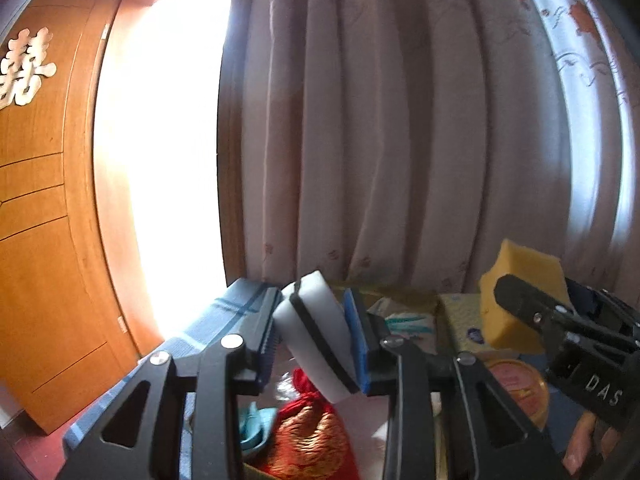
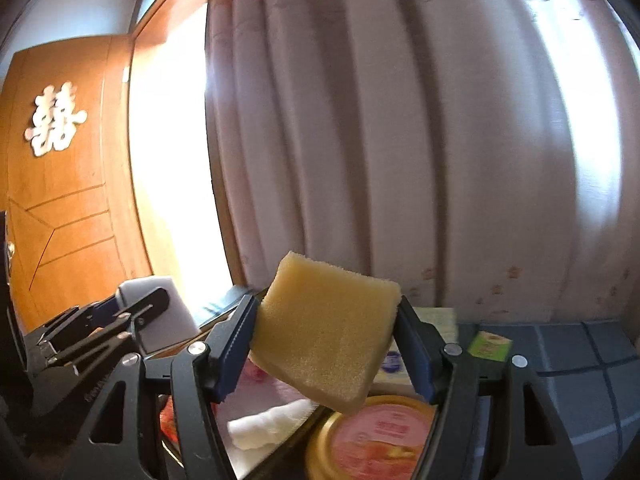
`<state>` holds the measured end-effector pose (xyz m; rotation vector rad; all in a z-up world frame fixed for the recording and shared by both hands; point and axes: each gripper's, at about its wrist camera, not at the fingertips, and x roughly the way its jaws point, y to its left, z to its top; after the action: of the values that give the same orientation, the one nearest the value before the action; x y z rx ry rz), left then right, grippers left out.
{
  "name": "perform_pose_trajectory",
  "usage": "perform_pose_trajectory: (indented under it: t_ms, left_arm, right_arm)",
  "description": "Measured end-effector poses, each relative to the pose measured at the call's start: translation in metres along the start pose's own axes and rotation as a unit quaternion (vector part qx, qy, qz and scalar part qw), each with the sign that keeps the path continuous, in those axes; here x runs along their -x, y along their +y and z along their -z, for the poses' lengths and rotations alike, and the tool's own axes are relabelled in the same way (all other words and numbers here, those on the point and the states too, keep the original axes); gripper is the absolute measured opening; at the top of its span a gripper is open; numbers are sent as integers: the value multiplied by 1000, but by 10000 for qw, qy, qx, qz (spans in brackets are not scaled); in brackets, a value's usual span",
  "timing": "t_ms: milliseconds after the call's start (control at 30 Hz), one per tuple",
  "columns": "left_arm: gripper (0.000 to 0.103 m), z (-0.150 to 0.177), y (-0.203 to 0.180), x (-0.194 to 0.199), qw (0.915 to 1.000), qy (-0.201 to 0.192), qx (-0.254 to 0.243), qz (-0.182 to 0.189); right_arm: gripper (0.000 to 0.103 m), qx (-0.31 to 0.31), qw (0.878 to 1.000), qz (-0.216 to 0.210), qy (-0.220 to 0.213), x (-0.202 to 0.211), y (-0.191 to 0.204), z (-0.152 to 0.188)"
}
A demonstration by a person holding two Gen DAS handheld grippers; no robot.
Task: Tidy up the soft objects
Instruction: 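Open the right gripper over the tin tray while the left releases the eraser sponge there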
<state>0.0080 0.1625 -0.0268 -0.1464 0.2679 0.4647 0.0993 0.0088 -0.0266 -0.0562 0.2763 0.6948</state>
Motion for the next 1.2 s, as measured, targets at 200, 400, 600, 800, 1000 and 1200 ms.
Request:
perform_pose_trajectory:
  t_ms: [200, 400, 600, 800, 1000, 1200]
  left_arm:
    - [31, 5, 13, -18, 9993, 346, -21, -106]
    - [31, 11, 20, -35, 9975, 683, -25, -187]
    - [31, 17, 19, -43, 9959, 892, -73, -149]
    - [31, 19, 19, -45, 9953, 956, -52, -128]
    - [31, 19, 19, -47, 9953, 957, -46, -159]
    - [31, 19, 20, -48, 9952, 970, -52, -142]
  right_arm:
    - [69, 314, 9983, -152, 463, -32, 32, 1]
    - [69, 351, 9964, -196, 753, -47, 40, 13]
    - [69, 345, 9950, -150, 929, -51, 41, 19]
    - [69, 378, 9943, -132, 986, -53, 41, 20]
    - [69, 419, 9940, -128, 1005, -52, 41, 20]
    - [69, 428, 9939, -121, 1009, -50, 42, 22]
